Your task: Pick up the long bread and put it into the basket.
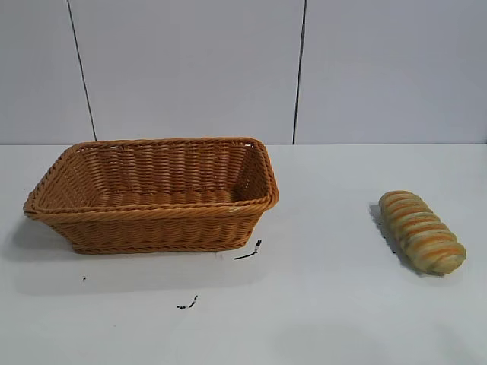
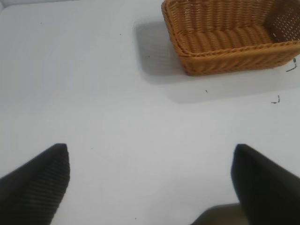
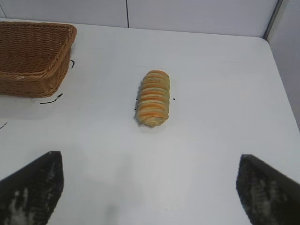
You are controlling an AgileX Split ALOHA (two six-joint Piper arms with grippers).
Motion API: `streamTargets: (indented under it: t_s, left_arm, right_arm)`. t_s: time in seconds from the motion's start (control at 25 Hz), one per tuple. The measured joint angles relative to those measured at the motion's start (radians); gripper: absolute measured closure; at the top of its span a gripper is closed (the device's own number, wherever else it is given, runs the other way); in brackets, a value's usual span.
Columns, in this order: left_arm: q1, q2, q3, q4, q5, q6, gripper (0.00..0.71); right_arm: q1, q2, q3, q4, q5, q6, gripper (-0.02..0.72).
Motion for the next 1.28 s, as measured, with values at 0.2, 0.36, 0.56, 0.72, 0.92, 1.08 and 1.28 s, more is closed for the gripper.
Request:
streamTargets:
  t_s: [0.2, 0.36, 0.56, 0.72, 0.92, 1.08, 1.28]
  left_arm:
    - [0.0, 0.0, 0.0, 0.0, 0.0, 0.0, 0.014]
    - [0.0, 0.0, 0.0, 0.0, 0.0, 0.0, 0.014]
    - [0.0, 0.0, 0.0, 0.0, 0.0, 0.0, 0.014]
    - [0.0, 0.0, 0.0, 0.0, 0.0, 0.0, 0.014]
    - [0.0, 0.0, 0.0, 0.0, 0.0, 0.0, 0.014]
    - [0.0, 0.0, 0.0, 0.0, 0.0, 0.0, 0.014]
    - [0.0, 0.0, 0.0, 0.0, 0.0, 0.0, 0.014]
  right_arm:
    - [0.0, 0.335, -0.102, -0.003, -0.001, 0.0, 0.01]
    - [0.0, 0.595, -0.179, -0.004, -0.015, 0.0, 0.01]
    - [0.0, 0.914, -0.297, -0.014, -0.034, 0.0, 0.01]
    - [0.0, 1.194, -0.442, -0.015, -0.061, 0.0, 0.01]
    - [0.0, 1.409, -0.575, -0.015, -0.113, -0.004, 0.01]
    - [0.0, 1.541, -0.67, -0.015, -0.128, -0.011, 0.01]
    - [0.0, 1.654, -0.727, -0.015, -0.153, -0.011, 0.01]
